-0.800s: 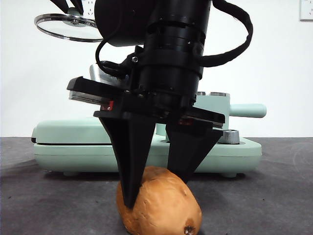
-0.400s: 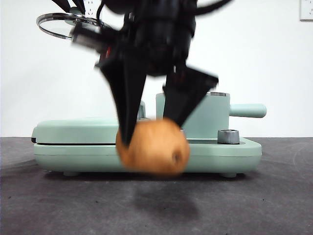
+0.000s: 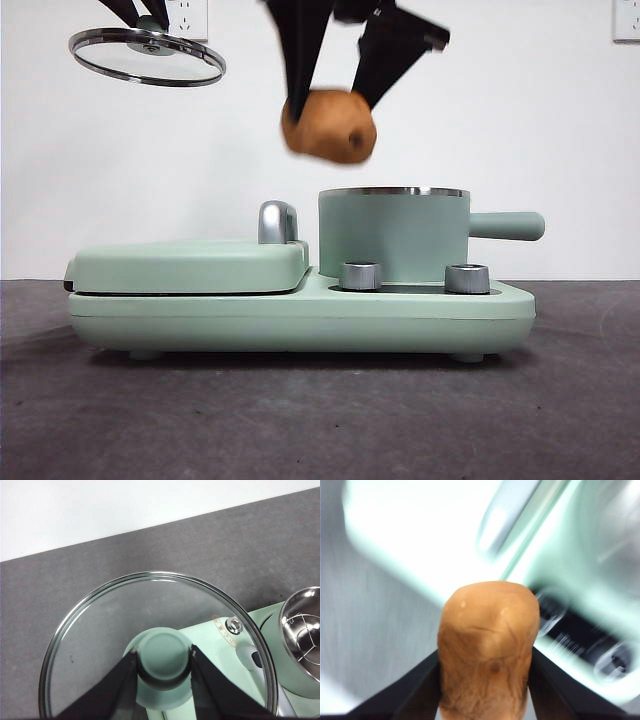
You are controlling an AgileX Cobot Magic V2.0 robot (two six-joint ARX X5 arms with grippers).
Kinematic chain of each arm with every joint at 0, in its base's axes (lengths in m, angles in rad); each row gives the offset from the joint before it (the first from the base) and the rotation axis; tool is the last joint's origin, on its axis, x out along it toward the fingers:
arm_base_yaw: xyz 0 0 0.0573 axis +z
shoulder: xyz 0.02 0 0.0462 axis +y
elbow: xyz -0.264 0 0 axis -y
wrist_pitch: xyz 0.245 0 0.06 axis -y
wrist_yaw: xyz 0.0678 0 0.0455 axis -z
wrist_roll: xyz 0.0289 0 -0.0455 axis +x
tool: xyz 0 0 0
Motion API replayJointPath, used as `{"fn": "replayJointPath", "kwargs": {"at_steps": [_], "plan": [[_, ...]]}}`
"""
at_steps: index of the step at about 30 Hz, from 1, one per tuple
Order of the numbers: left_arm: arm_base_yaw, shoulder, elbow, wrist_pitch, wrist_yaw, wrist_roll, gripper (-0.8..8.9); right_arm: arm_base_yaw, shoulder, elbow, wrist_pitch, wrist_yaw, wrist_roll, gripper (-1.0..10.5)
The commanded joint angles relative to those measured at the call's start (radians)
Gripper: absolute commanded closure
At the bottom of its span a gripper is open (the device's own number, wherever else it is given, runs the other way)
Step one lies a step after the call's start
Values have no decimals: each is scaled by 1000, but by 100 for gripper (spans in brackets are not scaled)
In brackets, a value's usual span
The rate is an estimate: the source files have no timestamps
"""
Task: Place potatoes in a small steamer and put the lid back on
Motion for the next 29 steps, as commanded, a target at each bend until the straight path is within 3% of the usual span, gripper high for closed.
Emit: {"fn": "replayJointPath", "kwargs": {"at_steps": [1, 14, 29], "plan": [[-2, 6, 37, 18, 4, -3, 800, -51, 39, 93, 14, 7, -27, 782], [-2, 27, 37, 20, 4, -3, 800, -251, 322, 450, -126, 5, -132, 782], [-2, 61, 37, 21, 4, -3, 800, -292, 458, 483, -128, -16, -179, 782]]}}
